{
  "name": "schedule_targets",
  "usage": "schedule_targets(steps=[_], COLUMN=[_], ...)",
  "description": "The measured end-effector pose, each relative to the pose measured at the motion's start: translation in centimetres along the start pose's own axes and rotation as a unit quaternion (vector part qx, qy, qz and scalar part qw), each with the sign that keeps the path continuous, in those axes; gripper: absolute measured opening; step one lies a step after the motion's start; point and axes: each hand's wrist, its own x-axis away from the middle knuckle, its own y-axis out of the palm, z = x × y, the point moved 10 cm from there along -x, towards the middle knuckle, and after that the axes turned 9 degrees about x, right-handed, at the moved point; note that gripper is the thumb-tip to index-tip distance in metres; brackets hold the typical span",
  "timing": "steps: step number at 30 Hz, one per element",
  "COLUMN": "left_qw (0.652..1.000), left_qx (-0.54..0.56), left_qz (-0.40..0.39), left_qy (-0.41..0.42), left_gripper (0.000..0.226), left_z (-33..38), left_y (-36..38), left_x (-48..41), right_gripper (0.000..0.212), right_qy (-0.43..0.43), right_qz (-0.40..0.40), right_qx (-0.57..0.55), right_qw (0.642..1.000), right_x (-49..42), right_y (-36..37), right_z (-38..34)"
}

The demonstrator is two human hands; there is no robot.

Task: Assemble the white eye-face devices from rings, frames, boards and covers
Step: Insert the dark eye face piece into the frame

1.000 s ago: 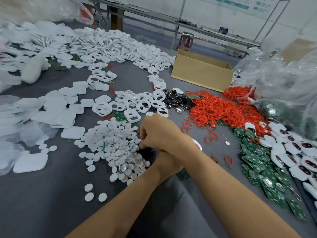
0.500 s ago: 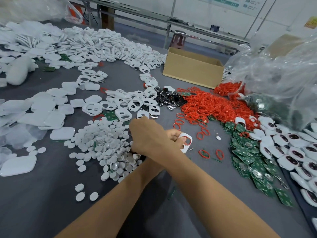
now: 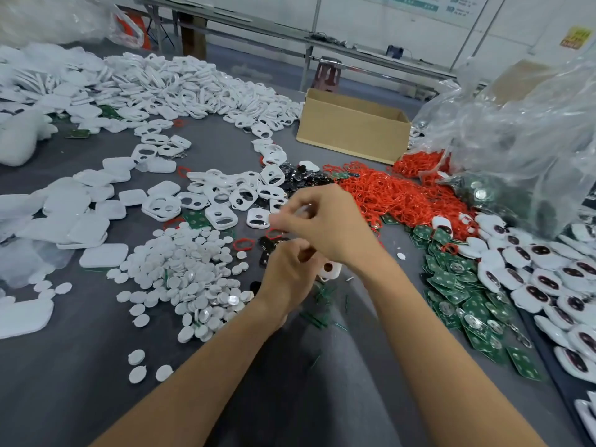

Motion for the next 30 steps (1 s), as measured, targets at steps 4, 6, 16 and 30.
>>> schedule_targets(steps=[4,6,16,30], left_qw=[0.983,0.973,0.951,0.958], left_qx=[0.185,0.227,0.302,0.279], left_qz=[0.017,0.035,0.062,0.058], left_qy=[-0.008,-0.013,0.020,0.022], left_gripper=[0.013,0.008,0.015,0.022], left_z=[-0.3,-0.4,-0.1,-0.5], left_y=[-0.8,-1.3,-2.3,-2.5], left_x=[-0.1,-0.2,-0.6,-1.0], right_gripper=[0.011,0.009,0.011,0.022], right_qy=[0.045,0.076,0.161,0.125], right_qz=[0.102,0.124,0.138,0.030], right_qx=[-0.133,-0.201,-0.376,-0.434], right_qw=[0.985,0.969,0.902,0.892], right_x=[1.6,2.4,3.2,2.8], right_y=[-3.2,-3.8,-1.2,2.0], right_z=[4.6,6.9,11.1,10.4])
